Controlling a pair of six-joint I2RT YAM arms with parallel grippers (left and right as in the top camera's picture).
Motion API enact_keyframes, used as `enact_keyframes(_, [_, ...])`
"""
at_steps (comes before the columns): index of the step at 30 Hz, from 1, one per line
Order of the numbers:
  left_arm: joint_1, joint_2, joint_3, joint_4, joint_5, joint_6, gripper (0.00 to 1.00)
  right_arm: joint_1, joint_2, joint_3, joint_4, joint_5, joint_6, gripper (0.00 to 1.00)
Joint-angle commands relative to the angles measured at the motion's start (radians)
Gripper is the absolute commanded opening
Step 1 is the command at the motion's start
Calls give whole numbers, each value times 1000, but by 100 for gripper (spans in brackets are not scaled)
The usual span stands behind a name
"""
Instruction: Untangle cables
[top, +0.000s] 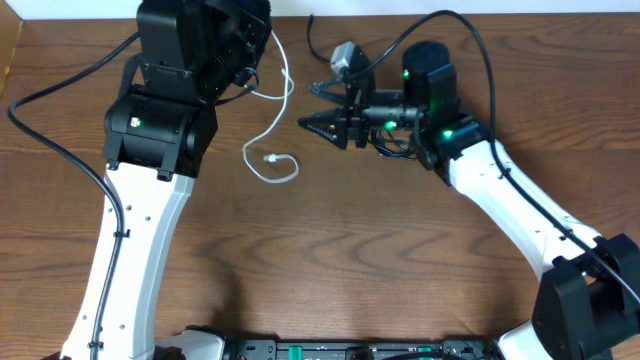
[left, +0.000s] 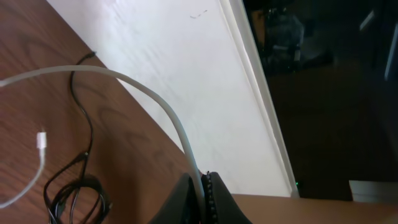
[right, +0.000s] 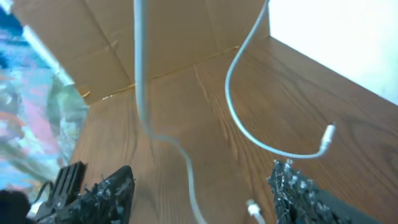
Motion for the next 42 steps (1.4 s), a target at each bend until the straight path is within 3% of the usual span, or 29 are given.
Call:
enact_keyframes(1, [-2, 7, 19, 2, -14, -14, 7, -6, -17, -1, 12, -150, -78, 68])
enact_keyframes(6, [-16, 7, 19, 1, -9, -50, 7, 7, -16, -1, 81, -247, -91, 69])
enact_keyframes(17, [-64, 7, 19, 1, 14, -54, 7, 87, 29, -1, 259, -126, -57, 59])
enact_keyframes(20, [-67, 7, 19, 1, 14, -54, 7, 85, 29, -1, 269, -127, -44, 43])
enact_keyframes(23, [-67, 7, 19, 1, 14, -54, 7, 81, 29, -1, 267, -127, -35, 6])
enact_keyframes(24, [-67, 7, 19, 1, 14, -54, 7, 79, 29, -1, 268, -128, -25, 1])
enact_keyframes(31, [-67, 7, 19, -2, 14, -53, 7, 32, 29, -1, 253, -157, 0, 1])
enact_keyframes(38, [-67, 7, 19, -3, 14, -53, 7, -74, 29, -1, 249, -319, 0, 9])
enact_keyframes(42, [-67, 7, 19, -3, 14, -53, 8, -101, 29, -1, 248, -363, 0, 29])
